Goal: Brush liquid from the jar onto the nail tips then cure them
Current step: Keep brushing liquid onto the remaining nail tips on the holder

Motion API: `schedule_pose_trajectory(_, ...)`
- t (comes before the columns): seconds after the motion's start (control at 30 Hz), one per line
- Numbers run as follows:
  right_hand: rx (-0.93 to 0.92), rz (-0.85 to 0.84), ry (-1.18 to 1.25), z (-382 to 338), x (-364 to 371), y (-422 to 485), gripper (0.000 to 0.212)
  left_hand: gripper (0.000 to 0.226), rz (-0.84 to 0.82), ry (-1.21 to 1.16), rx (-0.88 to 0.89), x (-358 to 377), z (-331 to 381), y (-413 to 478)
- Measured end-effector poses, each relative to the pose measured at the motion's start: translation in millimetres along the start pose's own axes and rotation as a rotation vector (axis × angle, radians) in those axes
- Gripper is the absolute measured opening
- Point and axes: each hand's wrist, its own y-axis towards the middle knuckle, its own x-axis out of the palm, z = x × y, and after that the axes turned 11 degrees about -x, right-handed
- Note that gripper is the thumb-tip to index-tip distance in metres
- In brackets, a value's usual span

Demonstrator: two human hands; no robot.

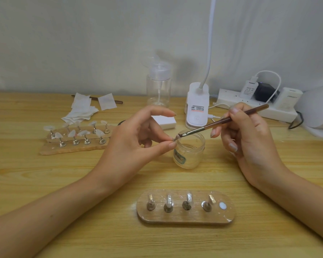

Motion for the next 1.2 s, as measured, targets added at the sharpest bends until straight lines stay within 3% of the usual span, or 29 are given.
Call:
schedule_pose_trajectory(0.53, -0.093, 0.000, 0.048, 1.7, -4.1, -0.3, 0.027, 0.048, 0.013, -0.037, -0.069, 2.8, 8.1, -1.9)
schedule_pose_trajectory(1.07, -0.017, 0.045, -0.028, 0.5, -4.2, -0.7, 0.027, 0.049, 0.022, -0.022, -0.076, 2.0, 8.7, -2.2)
schedule_pose_trajectory(1.2, -0.095, 0.011, 0.043, -0.8, -3.0, -1.6, 0.028, 0.050, 0.023, -0.024, -0.080, 1.8, 9.0, -2.4)
